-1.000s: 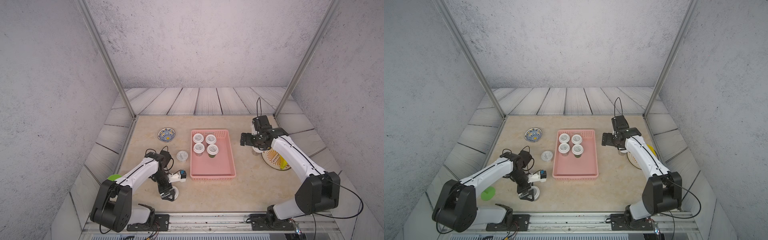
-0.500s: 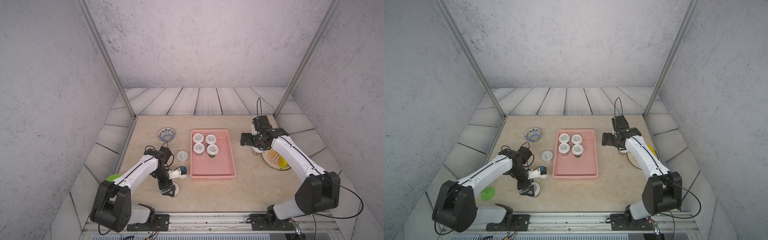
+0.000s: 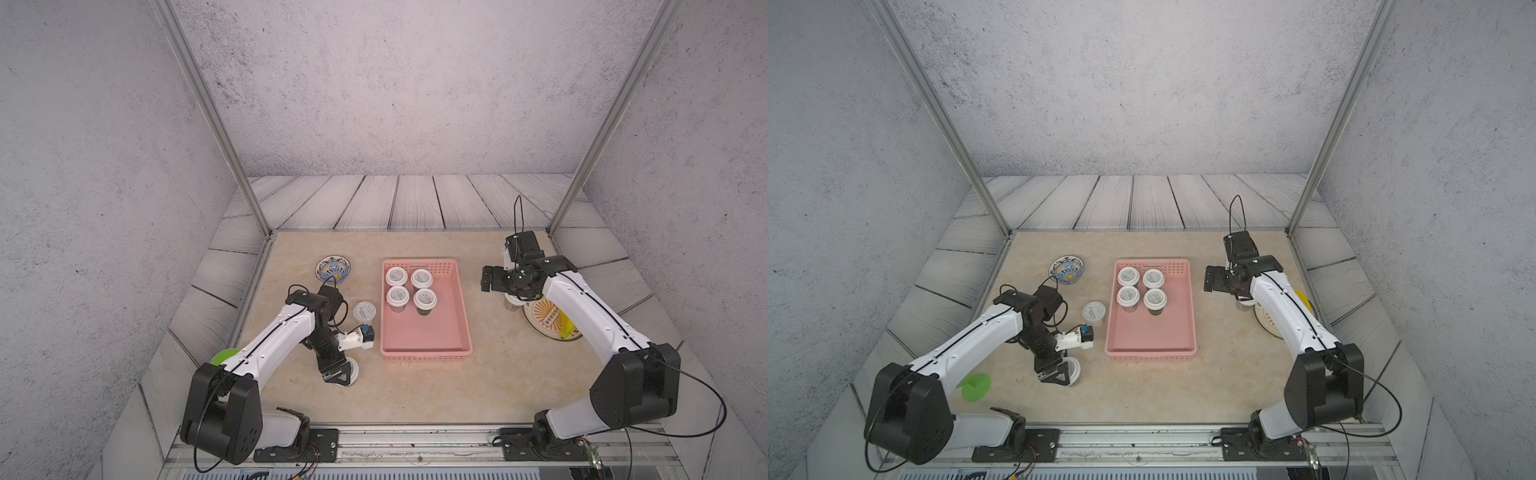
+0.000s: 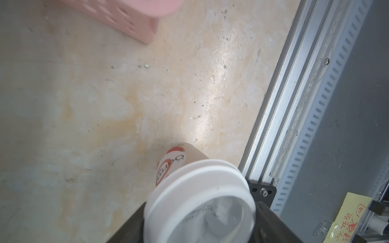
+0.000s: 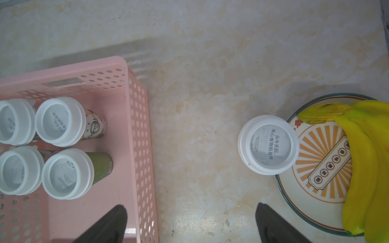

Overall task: Put the yogurt in the basket
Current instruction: Pick up the yogurt from the center of the board.

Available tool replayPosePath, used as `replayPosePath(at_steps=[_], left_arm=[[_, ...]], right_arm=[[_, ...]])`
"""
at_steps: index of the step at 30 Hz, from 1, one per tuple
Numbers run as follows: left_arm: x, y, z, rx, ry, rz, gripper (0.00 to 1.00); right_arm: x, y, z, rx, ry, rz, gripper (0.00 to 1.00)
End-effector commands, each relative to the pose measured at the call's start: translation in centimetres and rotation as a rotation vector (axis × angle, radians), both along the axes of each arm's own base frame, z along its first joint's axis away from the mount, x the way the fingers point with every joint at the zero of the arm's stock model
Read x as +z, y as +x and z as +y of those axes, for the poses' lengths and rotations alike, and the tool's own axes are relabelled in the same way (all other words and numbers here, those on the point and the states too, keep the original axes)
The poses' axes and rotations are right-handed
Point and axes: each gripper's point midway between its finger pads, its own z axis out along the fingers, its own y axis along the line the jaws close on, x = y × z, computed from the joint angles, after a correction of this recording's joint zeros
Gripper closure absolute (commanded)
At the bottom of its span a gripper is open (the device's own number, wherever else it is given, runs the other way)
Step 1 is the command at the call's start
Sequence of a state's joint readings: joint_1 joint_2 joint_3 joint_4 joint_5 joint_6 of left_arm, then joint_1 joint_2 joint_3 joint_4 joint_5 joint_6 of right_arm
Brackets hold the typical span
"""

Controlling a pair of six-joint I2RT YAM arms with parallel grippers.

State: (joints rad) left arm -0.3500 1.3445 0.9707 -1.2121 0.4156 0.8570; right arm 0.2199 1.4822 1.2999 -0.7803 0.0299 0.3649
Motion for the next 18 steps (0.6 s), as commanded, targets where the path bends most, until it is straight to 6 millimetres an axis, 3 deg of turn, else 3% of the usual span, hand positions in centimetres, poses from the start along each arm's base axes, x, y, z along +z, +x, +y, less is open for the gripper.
replayPosePath(at_steps=[1,18], left_arm=[[1.8,0.1,-0.7,-0.006,-0.030,0.007,0.26],[7.0,5.1,-4.1,-0.029,-0.105,-0.084,0.30]], right_arm=[[-0.3,-0.3,-0.2,-0.010,-0.001,0.012,0.00],[0.4,-0.9,-0.4,-0.021,0.004,-0.002,0.00]])
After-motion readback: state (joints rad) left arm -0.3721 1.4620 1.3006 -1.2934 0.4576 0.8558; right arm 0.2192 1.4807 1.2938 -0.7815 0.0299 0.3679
